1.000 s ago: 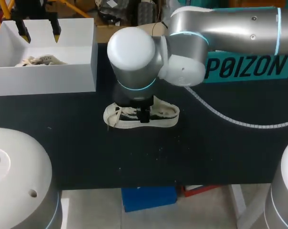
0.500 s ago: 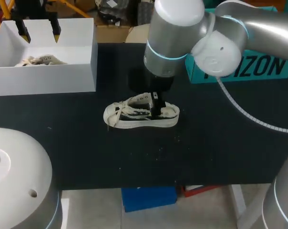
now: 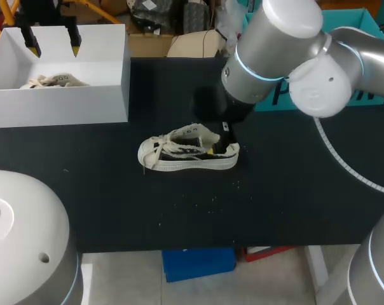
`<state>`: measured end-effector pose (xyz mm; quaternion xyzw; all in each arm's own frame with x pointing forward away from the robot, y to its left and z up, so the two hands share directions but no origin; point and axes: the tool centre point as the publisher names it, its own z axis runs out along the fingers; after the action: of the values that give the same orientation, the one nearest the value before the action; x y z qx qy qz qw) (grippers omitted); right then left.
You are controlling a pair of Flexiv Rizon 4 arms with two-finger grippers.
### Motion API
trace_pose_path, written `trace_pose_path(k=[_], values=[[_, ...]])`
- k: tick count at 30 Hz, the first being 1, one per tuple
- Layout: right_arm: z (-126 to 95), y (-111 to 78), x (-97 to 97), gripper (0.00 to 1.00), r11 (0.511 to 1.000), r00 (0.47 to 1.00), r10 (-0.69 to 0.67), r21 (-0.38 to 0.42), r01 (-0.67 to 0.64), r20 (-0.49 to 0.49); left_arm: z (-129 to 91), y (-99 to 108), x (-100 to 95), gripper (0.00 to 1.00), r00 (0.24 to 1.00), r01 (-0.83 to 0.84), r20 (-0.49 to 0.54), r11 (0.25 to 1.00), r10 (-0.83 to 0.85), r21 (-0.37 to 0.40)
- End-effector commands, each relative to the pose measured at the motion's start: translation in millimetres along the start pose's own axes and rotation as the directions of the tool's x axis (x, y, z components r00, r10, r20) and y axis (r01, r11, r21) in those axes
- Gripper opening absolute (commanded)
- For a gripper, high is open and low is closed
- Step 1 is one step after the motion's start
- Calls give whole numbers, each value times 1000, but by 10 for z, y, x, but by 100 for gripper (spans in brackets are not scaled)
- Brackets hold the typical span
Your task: Take the shoe out of the shoebox, open the shoe tongue, remove and reinsert the insole, then place the shoe into the shoebox
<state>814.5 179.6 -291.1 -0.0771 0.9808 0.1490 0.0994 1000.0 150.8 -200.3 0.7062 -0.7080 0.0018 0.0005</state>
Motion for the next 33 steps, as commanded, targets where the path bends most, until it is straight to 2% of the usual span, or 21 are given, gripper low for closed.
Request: trace_pose_path(k=[1,6,10,14,19,33], values=[[4,-8,7,100,1000,1000,-1,-4,1,1,-3,1,3,100,1000,1,1,1000,-1,-2],[4,-8,7,100,1000,1000,-1,-4,1,1,-3,1,3,100,1000,1,1,1000,-1,-2],[44,-156,128,100,995,996,75,-63,-78,-58,-3,1,3,100,1000,1,1,1000,-1,-2],[-33,-255,85,100,987,994,104,-120,-109,-41,-3,1,3,100,1000,1,1,1000,-1,-2],[-23,-300,5,100,973,991,128,-190,-131,-28,-3,1,3,100,1000,1,1,1000,-1,-2],[429,-537,-101,100,911,972,224,-338,-235,-73,-3,1,3,100,1000,1,1,1000,-1,-2]])
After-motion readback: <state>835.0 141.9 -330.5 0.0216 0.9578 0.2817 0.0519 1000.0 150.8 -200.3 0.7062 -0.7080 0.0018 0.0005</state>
